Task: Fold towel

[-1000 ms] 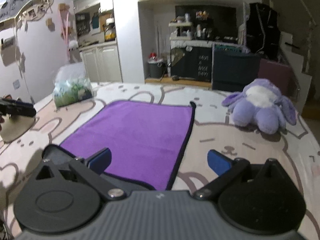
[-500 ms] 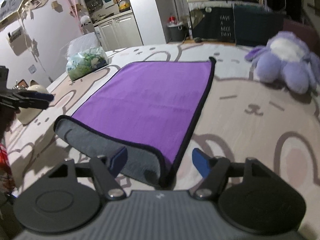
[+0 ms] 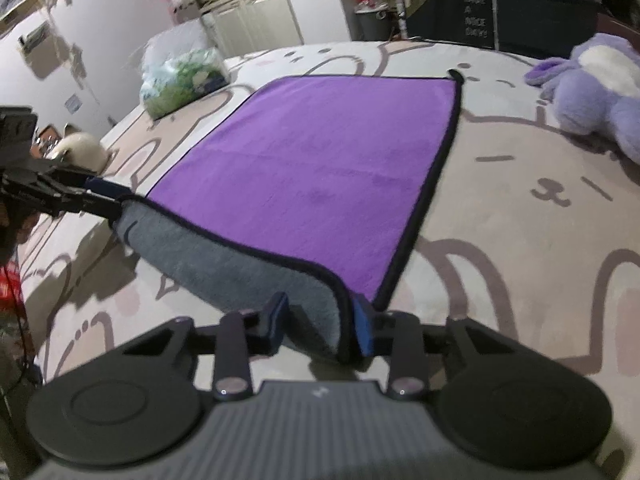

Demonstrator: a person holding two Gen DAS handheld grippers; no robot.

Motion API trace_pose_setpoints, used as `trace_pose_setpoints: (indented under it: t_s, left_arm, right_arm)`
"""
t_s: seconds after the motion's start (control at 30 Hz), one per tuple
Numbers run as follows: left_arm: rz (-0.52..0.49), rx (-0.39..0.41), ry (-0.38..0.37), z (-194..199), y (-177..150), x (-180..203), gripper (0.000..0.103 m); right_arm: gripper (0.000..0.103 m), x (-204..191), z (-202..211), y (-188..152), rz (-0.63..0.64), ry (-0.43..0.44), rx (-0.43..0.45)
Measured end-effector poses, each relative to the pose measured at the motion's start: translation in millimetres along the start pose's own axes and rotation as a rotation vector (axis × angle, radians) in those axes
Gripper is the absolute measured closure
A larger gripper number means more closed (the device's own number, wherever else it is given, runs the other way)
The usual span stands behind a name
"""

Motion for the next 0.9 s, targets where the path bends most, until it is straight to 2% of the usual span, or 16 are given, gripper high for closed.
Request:
trace_pose_setpoints:
  t_s: [0.2, 0.3, 0.37, 0.53, 0.7, 0.9]
  left_arm:
    - [-0.014, -0.032, -0.016, -2, -6, 3, 0.054]
    - [-0.018, -0.036, -0.019, -3, -6, 5, 0.062]
    - [-0.017, -0.041, -0.012, -4, -5, 6, 0.074]
    - [-0.005, -0.054, 0.021, -5, -7, 3, 0.095]
    - [-0.009, -0.034, 0.046, -1, -6, 3, 0.098]
    - [0.012, 0.081, 0.086, 17, 10, 2, 0.098]
  right_arm:
    - [0.070, -3, 1, -1, 0.018, 0.017, -0.022]
    - [0.074, -4, 2, -3, 0.030, 0.017, -0.033]
    - [0.081, -6, 2, -5, 0.042, 0.013, -0.041]
    - [0.089, -11, 3, -6, 0.071, 0.008, -0.050]
    - [0.092, -15, 8, -4, 0.089, -0.012, -0.034]
    - [0.096, -13, 23, 9, 0.067, -0.024, 0.051]
Point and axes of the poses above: each gripper's, at about its wrist camera, not at the fingertips, and z roughly against the way its jaws point, x to its right, y to its top, the point moved 5 cm from there along -z, roughly the way its jaws point, and after that the axes turned 7 degrees about -x, right-handed, at the moved point
